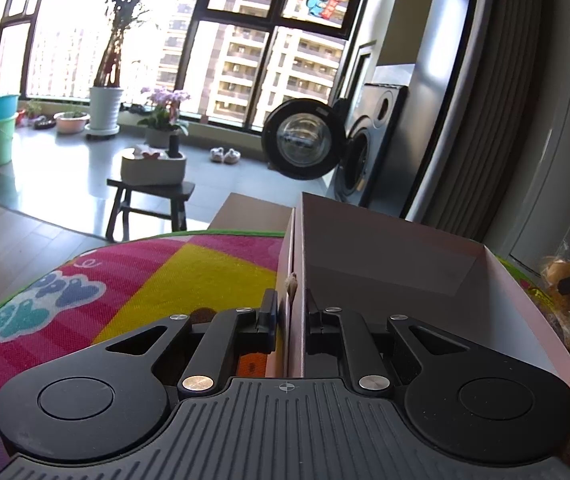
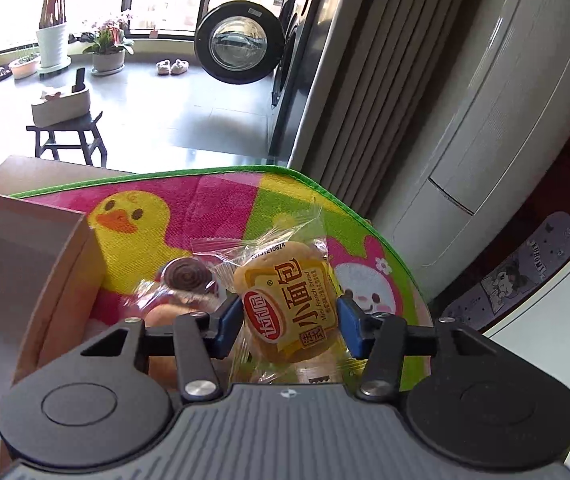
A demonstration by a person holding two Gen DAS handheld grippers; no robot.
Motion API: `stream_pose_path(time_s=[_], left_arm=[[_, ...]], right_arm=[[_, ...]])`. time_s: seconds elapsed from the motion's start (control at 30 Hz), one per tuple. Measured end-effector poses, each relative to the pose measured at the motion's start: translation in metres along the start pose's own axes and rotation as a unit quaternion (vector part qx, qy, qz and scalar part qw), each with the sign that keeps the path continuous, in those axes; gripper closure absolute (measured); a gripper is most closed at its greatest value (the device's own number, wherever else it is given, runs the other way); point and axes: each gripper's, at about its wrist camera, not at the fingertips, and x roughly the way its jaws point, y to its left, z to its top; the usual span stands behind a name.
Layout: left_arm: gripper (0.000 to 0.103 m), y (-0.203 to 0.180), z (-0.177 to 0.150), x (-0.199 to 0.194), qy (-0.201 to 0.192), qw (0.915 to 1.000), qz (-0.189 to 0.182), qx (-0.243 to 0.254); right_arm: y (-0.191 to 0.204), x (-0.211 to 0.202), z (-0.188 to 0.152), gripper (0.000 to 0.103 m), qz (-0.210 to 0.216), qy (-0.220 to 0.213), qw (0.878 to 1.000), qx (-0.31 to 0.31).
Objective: Organize objects
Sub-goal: 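Carry the bun into the pink box with the right gripper and release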
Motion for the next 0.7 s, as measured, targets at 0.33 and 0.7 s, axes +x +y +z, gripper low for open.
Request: stream_pose_path(time_s=[0.33, 0.7], left_arm=[[0.089, -0.001, -0.002, -0.003, 0.000, 1.0000, -0.001, 0.003], [0.089, -0.001, -0.004, -0.003, 0.002, 0.9999, -0.002, 0.010]], right_arm=[[0.009, -0.116, -0.066, 0.057, 0.103, 0.046, 0.993, 0.023], [0.085, -0.137, -0.012, 0.057, 0.225, 0.020, 0.974, 0.007]])
